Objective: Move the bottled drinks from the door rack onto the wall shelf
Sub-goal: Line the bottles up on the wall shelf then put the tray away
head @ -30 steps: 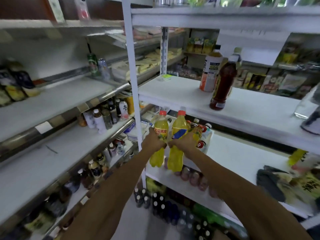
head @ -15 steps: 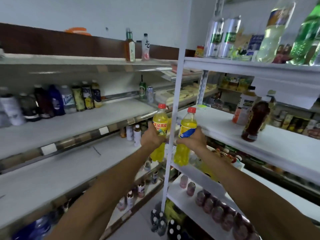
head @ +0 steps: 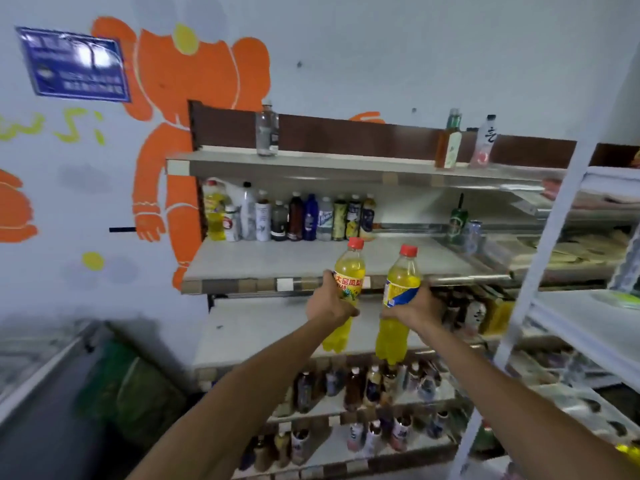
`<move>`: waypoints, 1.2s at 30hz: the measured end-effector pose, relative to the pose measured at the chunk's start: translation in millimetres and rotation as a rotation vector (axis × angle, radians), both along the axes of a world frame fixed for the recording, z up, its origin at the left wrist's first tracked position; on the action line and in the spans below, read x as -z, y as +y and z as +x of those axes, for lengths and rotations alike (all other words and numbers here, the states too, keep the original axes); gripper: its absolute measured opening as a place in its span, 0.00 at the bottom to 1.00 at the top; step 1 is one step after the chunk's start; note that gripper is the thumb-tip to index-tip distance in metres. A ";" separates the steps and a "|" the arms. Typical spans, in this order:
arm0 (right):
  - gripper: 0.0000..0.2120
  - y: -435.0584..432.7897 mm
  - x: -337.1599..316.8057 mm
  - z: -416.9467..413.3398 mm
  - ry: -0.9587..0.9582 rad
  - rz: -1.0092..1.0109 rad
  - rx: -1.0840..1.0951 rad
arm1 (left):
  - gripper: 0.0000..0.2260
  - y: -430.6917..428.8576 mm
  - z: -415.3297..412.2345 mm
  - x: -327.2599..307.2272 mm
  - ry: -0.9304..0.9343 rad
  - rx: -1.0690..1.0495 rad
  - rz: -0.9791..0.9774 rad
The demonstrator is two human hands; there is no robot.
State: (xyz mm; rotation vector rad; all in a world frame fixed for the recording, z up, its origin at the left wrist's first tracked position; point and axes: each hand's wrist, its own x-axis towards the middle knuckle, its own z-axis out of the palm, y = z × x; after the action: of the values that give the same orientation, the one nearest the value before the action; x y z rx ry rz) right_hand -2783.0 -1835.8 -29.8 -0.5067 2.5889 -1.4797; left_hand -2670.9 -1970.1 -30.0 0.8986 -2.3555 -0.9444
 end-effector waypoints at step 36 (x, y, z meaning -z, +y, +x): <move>0.34 -286.9 -36.8 209.6 0.164 0.061 -0.430 | 0.32 -249.5 241.2 -4.9 0.141 -0.475 0.080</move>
State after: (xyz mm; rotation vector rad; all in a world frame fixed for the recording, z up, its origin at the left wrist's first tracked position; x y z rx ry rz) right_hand -2573.3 -2122.7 7.0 -1.1337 2.4160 -1.2538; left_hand -2429.7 -2219.6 -25.1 1.3013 -1.8730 -0.8713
